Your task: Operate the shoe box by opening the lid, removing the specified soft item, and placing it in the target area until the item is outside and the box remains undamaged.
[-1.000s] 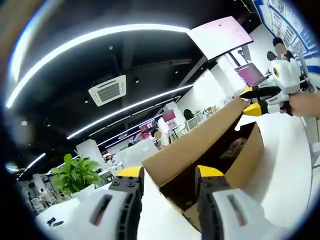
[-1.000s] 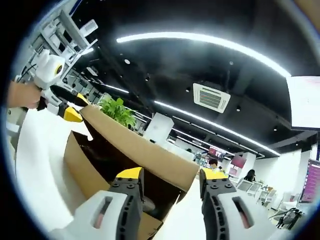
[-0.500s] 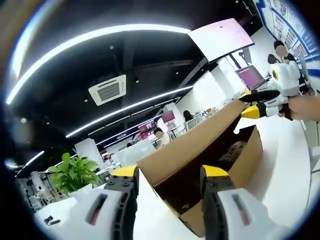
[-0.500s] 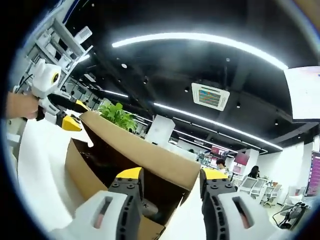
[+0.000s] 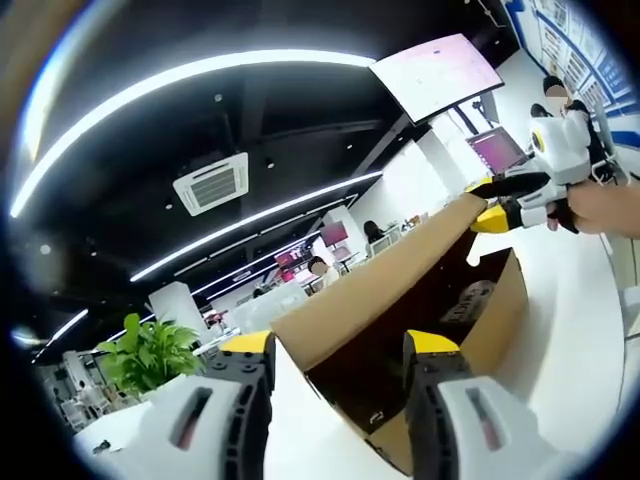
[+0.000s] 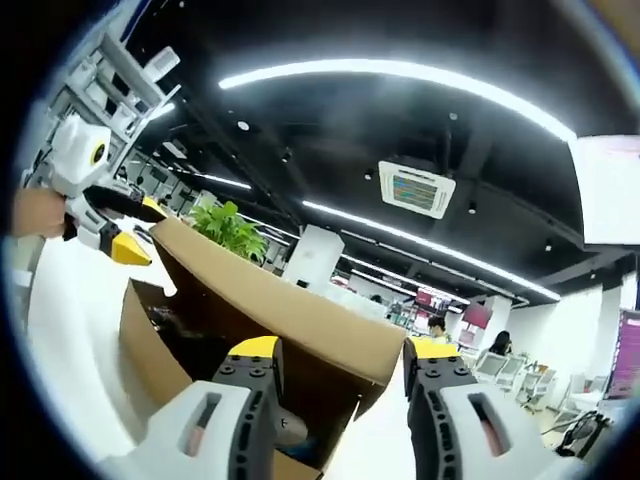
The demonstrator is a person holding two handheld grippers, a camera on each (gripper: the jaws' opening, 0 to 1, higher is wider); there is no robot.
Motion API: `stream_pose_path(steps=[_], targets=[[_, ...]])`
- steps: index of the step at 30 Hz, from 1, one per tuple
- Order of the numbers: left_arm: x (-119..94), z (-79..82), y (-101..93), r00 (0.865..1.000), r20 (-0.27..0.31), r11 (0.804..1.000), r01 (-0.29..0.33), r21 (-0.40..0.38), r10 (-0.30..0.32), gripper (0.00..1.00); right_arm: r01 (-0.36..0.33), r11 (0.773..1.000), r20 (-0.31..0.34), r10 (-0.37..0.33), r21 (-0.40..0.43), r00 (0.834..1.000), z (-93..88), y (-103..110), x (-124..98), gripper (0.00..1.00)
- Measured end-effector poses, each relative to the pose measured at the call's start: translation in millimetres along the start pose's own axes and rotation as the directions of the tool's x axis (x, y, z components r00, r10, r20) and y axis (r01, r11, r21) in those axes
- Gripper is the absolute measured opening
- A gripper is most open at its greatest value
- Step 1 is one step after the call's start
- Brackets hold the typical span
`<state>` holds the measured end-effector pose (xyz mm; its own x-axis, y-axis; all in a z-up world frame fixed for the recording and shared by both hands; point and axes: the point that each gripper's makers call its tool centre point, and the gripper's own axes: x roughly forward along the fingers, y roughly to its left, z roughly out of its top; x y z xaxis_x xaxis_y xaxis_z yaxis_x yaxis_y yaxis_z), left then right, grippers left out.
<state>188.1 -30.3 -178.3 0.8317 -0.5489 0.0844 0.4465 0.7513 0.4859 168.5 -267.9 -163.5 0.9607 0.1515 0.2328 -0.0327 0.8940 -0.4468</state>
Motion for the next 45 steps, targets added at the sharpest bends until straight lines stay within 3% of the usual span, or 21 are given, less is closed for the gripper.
stream_pose_path(steps=[13, 24, 36, 45], targets=[[3, 3.9, 2.5, 1.0, 0.01, 1.0, 0.005, -0.02, -0.005, 0.54, 0.031, 0.999, 0.008, -0.032, 0.021, 0.999, 1.7, -5, 4, 0.5], [3, 3.6, 2.9, 1.0, 0.011, 1.0, 0.001, -0.016, -0.001, 0.53, 0.025, 1.0, 0.068, -0.026, 0.014, 0.997, 1.3, -7, 4, 0.49], [3, 1.8, 4.0, 1.0, 0.007, 1.0, 0.009, -0.023, -0.009, 0.52, 0.041, 0.998, 0.053, -0.043, 0.037, 0.998, -2.0, -9, 6, 0.45], [-6, -1.9, 1.3, 0.998, 0.003, 0.996, 0.055, -0.064, -0.055, 0.49, 0.062, 0.997, 0.042, -0.064, 0.046, 0.997, -1.3, -13, 6, 0.43]])
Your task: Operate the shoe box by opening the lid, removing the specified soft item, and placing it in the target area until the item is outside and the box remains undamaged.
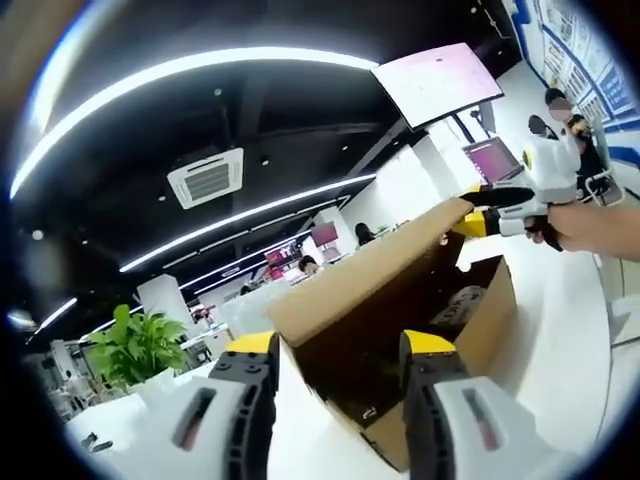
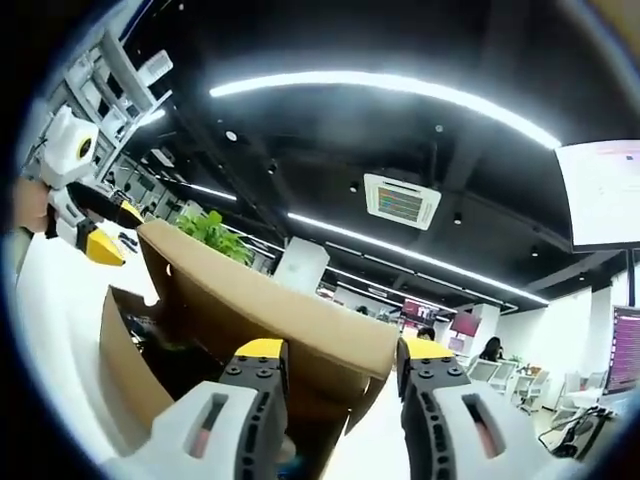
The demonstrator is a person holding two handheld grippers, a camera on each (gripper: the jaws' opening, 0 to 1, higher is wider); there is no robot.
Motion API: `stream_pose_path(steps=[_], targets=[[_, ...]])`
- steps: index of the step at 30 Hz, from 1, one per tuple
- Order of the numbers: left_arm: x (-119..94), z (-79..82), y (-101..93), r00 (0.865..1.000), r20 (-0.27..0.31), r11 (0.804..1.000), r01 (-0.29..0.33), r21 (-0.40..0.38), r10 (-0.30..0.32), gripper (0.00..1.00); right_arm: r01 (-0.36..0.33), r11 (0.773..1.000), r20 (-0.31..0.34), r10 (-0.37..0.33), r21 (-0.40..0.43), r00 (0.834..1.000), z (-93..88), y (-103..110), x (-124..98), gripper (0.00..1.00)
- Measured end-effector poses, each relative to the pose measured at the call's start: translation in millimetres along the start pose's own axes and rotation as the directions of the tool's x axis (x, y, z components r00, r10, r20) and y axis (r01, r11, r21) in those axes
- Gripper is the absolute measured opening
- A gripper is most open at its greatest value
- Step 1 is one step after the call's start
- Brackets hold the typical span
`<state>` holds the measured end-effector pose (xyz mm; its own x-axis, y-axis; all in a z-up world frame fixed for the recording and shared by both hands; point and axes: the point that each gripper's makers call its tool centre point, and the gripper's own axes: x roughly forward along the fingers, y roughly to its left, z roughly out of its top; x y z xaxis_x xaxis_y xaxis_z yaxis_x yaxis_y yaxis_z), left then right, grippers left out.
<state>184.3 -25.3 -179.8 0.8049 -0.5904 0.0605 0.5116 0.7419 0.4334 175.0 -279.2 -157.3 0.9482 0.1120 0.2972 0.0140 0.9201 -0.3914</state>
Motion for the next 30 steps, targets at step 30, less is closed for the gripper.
stream_pose_path(steps=[30], targets=[[-9, -32.0, -23.7, 0.946, -0.204, 0.967, 0.251, -0.033, -0.253, 0.4, 0.023, 0.999, -0.03, -0.023, 0.024, 0.999, -7.8, -13, 13, 0.24]])
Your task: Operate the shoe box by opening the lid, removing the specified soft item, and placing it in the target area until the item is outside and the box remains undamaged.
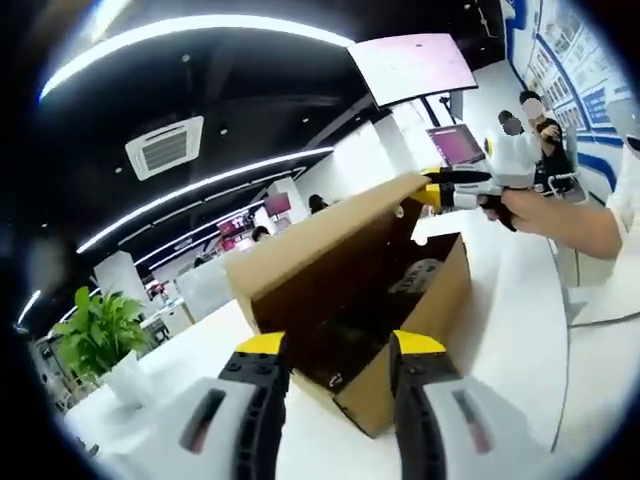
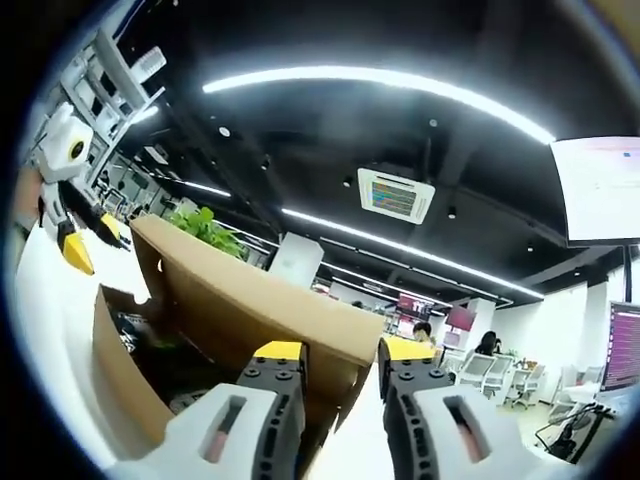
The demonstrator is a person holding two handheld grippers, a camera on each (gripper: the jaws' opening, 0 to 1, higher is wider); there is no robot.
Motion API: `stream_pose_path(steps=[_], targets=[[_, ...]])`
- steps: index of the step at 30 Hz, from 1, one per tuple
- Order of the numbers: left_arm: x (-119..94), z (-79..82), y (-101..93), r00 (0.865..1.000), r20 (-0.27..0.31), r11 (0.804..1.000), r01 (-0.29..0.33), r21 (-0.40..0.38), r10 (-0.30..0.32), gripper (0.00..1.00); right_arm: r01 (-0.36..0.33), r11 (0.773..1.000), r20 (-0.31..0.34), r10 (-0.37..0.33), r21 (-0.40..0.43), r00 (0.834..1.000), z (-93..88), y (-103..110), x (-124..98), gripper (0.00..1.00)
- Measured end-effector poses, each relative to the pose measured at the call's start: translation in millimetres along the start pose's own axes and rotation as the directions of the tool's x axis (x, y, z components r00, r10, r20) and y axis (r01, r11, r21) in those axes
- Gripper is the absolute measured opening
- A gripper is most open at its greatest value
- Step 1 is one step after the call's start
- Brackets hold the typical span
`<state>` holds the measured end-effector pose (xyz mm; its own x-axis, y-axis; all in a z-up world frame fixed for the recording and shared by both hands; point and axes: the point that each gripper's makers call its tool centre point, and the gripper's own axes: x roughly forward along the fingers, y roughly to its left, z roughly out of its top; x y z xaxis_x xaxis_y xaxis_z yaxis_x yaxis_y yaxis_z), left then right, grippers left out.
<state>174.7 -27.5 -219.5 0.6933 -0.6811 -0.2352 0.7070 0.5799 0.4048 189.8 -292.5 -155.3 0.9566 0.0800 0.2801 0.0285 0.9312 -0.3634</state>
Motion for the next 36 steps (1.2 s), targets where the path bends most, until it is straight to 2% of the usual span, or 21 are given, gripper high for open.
stream_pose_path(steps=[3, 8, 10, 11, 12, 17, 21, 24, 26, 28, 31, 33, 34, 36], targets=[[4, -12.3, -6.8, 0.995, -0.084, 0.997, 0.061, 0.04, -0.057, 0.39, -0.002, 1.0, -0.015, 0.002, 0.022, 1.0, -3.6, -4, 1, 0.18], [11, -20.1, -8.4, 0.983, -0.155, 0.992, 0.111, 0.064, -0.1, 0.36, -0.013, 0.999, -0.046, 0.015, 0.044, 0.999, -7.7, -12, 2, 0.09], [12, -23.0, -11.8, 0.977, -0.178, 0.988, 0.134, 0.083, -0.118, 0.35, -0.009, 0.997, -0.067, 0.014, 0.073, 0.998, -5.2, -18, -1, 0.02], [12, -23.8, -13.6, 0.975, -0.186, 0.985, 0.145, 0.095, -0.126, 0.35, -0.01, 0.997, -0.06, 0.015, 0.079, 0.998, -2.2, -22, -1, 0.02], [13, -23.5, -13.9, 0.975, -0.186, 0.985, 0.139, 0.103, -0.118, 0.35, -0.044, 0.992, -0.07, 0.052, 0.116, 0.996, -3.0, -17, 2, 0.02], [16, -23.4, -16.8, 0.971, -0.202, 0.979, 0.156, 0.131, -0.128, 0.34, -0.022, 0.998, -0.061, 0.026, 0.056, 0.998, -5.4, -20, 5, 0.03], [17, -22.5, -20.8, 0.964, -0.216, 0.971, 0.189, 0.143, -0.156, 0.34, -0.009, 0.999, -0.045, 0.01, 0.031, 0.999, -8.9, -16, 10, 0.09], [18, -22.9, -18.4, 0.96, -0.228, 0.971, 0.197, 0.136, -0.162, 0.25, -0.004, 1.0, -0.048, 0.006, 0.028, 0.999, -9.5, -15, 10, 0.07], [18, -24.2, -16.7, 0.954, -0.249, 0.968, 0.205, 0.143, -0.165, 0.25, 0.011, 1.0, -0.047, -0.01, 0.011, 0.999, -7.9, -16, 10, 0.06], [18, -19.3, -15.5, 0.955, -0.241, 0.967, 0.212, 0.143, -0.174, 0.27, 0.024, 1.0, -0.058, -0.024, -0.01, 0.998, -7.7, -18, 10, 0.03], [20, -18.2, -15.6, 0.949, -0.251, 0.961, 0.233, 0.147, -0.192, 0.27, 0.02, 1.0, -0.067, -0.02, -0.002, 0.998, -6.0, -19, 10, 0.04], [20, -21.4, -14.6, 0.942, -0.274, 0.955, 0.246, 0.167, -0.194, 0.27, 0.03, 0.999, -0.079, -0.032, -0.033, 0.996, -2.7, -20, 8, 0.06], [20, -22.7, -15.4, 0.938, -0.279, 0.952, 0.256, 0.168, -0.203, 0.27, 0.033, 0.995, -0.063, -0.039, -0.09, 0.997, 2.9, -22, 8, 0.06], [21, -24.5, -17.5, 0.933, -0.286, 0.947, 0.274, 0.165, -0.22, 0.27, 0.021, 0.995, -0.072, -0.029, -0.102, 0.997, 1.8, -19, 9, 0.04]])
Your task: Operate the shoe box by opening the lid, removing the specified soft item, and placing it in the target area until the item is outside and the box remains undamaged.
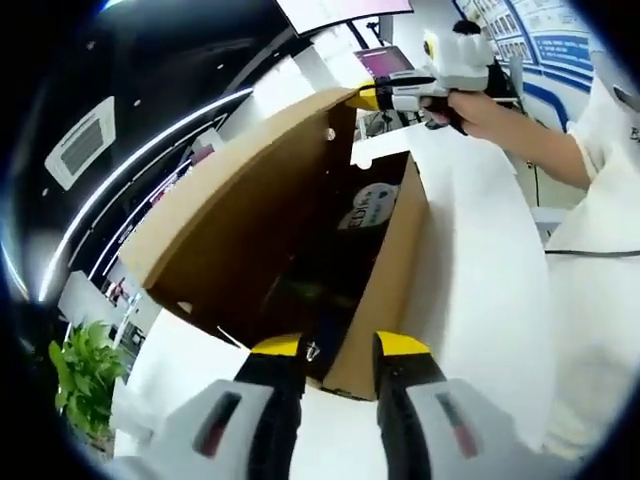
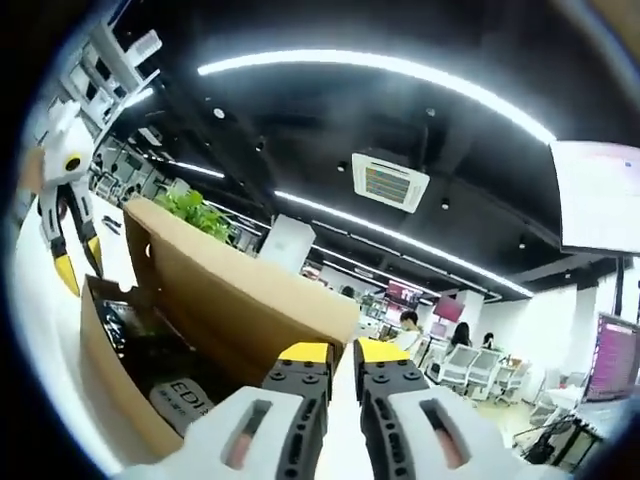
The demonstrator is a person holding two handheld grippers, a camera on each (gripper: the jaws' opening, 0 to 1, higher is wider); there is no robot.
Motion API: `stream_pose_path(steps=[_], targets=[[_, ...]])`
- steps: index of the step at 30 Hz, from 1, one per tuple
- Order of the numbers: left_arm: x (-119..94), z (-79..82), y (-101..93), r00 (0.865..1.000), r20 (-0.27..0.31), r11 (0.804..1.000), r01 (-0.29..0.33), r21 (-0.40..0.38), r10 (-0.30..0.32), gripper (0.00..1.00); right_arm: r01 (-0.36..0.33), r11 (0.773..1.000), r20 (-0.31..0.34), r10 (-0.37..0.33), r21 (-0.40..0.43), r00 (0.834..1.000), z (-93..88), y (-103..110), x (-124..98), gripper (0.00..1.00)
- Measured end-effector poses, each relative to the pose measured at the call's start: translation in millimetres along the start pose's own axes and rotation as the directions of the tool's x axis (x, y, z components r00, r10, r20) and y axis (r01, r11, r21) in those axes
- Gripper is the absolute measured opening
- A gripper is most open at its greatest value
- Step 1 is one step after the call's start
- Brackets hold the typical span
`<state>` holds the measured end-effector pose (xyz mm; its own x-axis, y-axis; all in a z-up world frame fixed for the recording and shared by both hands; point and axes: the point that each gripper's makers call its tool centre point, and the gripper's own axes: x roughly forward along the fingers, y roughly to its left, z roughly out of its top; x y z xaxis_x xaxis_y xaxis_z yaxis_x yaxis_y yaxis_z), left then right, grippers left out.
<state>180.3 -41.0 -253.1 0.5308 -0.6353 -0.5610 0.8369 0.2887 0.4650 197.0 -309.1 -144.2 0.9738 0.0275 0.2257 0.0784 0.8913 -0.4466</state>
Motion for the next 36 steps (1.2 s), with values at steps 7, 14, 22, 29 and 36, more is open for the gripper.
stream_pose_path(steps=[7, 14, 22, 29, 36], targets=[[3.5, -1.9, 0.2, 1.0, -0.013, 1.0, 0.013, 0.012, -0.012, 0.25, -0.012, 0.999, -0.01, 0.012, 0.033, 1.0, -1.0, -1.7, 0.4, 0.03], [3.1, -5.3, -2.6, 0.997, -0.058, 0.998, 0.051, 0.022, -0.05, 0.21, -0.018, 0.999, -0.011, 0.018, 0.036, 1.0, -0.5, -2.4, 0.5, 0.03], [-1.7, -0.4, 0.2, 0.994, -0.08, 0.993, 0.083, 0.078, -0.076, 0.13, -0.018, 0.999, -0.011, 0.018, 0.04, 1.0, -0.8, -2.1, -1.0, 0.03], [-1.4, -0.1, -0.3, 0.991, -0.086, 0.989, 0.11, 0.1, -0.101, 0.07, -0.016, 0.999, -0.009, 0.017, 0.047, 1.0, -0.1, -2.5, -0.5, 0.03], [-0.2, -0.6, -0.3, 0.976, -0.093, 0.976, 0.206, 0.074, -0.199, 0.03, -0.018, 0.999, -0.011, 0.018, 0.046, 1.0, 1.2, -2.2, -0.2, 0.03]])
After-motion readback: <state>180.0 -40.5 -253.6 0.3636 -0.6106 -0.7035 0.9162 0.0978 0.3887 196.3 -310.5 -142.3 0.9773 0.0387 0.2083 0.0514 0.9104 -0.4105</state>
